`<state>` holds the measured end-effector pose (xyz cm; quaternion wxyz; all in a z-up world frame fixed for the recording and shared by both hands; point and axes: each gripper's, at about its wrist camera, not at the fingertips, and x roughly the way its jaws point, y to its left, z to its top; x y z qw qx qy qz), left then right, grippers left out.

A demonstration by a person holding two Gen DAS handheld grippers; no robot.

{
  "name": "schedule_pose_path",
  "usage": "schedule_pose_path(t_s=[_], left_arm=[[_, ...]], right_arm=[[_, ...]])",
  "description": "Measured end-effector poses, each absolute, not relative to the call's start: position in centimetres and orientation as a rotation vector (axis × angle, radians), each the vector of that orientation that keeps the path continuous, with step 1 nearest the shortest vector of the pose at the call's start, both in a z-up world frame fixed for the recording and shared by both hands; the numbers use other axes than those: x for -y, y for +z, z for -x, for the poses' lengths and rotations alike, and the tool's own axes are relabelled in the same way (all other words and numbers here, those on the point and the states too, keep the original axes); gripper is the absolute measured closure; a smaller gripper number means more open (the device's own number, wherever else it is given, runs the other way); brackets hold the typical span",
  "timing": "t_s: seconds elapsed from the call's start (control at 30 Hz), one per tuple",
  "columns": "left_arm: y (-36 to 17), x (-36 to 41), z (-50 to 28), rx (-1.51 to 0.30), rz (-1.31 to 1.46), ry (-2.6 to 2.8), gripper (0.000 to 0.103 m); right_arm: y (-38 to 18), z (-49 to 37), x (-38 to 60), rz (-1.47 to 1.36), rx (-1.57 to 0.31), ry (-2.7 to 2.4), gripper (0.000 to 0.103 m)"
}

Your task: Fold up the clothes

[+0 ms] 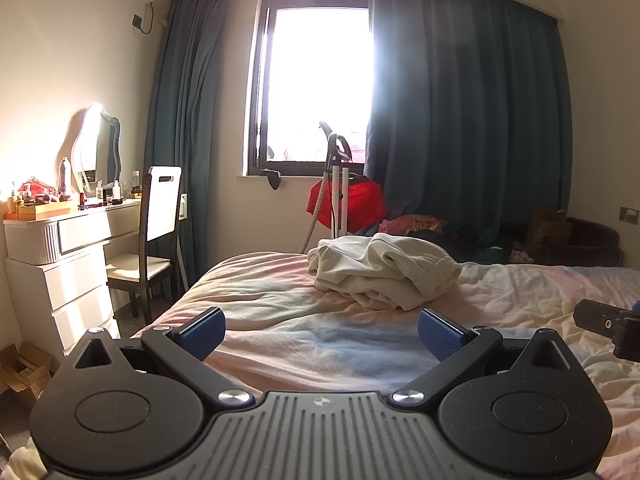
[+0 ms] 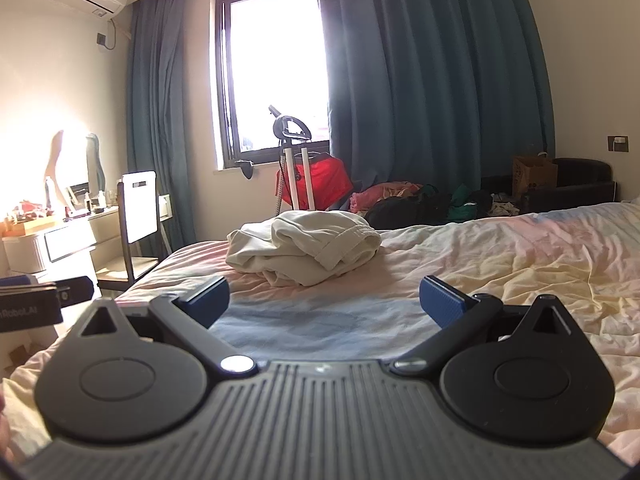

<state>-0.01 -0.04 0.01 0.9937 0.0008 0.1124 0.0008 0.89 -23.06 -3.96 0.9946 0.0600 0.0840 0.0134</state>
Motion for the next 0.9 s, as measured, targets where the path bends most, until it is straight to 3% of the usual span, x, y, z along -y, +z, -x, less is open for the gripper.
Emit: schedule_pose_path(t_s=[0.9], left_arm=[[-0.4,0.4,0.1,-0.243,-0.034,-0.005,0.0]], right_arm=[[-4.3,-0.9,23.1,-0.135,-0.176,0.027,0.0]])
